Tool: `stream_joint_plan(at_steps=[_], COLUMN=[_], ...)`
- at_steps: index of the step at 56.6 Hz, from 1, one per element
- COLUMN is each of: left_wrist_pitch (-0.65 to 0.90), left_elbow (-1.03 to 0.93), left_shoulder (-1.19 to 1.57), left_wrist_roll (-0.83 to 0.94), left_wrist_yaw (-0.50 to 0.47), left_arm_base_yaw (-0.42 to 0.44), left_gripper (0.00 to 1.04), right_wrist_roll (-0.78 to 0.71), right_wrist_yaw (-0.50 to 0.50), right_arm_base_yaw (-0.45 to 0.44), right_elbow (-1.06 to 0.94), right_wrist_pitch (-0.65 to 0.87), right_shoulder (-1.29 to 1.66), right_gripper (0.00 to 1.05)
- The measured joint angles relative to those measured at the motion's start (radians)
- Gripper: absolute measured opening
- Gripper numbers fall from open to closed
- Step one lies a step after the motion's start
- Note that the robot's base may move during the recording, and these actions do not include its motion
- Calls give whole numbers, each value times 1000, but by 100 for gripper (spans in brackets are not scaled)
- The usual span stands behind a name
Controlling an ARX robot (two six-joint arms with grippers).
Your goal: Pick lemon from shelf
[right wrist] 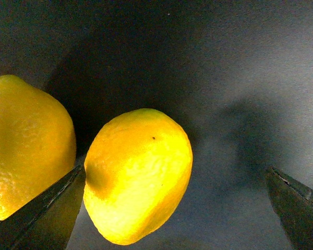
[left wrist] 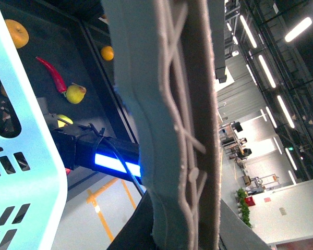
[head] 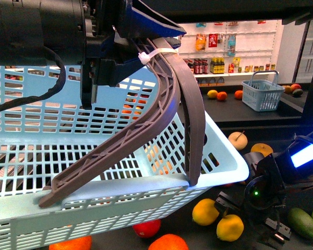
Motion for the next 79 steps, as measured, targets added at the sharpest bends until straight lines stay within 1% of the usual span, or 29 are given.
stream_joint_plan(at_steps=[16,27,29,35,36,42,46,52,61,70,79], left_wrist_pitch=[0,0,0,0,0,0,0,0,0,0,0], left_elbow=[0,0,0,0,0,0,0,0,0,0,0], left_shoulder=[0,0,0,0,0,0,0,0,0,0,0], left_wrist_roll=[0,0,0,0,0,0,0,1,1,1,1], left_wrist_yaw=[0,0,0,0,1,2,2,1,1,1,2], left_arm_base_yaw=[0,0,0,0,0,0,0,0,0,0,0], left_gripper=[9,9,9,9,9,9,9,9,9,9,9], right_wrist_roll=[-3,-3,-3,-5,-6,-11,-18,-35,-113,-195,-272], right_wrist_yaw=[15,17,18,18,16,12,12,16,74,98,96], right_arm_base_yaw=[39,40,40,39,39,37,33,23,-12,-71,-135], right_elbow=[43,62,63,60,58,39,10,-55,-199,-352,-520], right_wrist_pitch=[-27,-32,-34,-28,-24,-6,13,53,157,269,373], right_shoulder=[55,64,64,64,64,61,50,18,-69,-195,-366], right_gripper=[102,102,100,87,83,71,61,50,48,48,48])
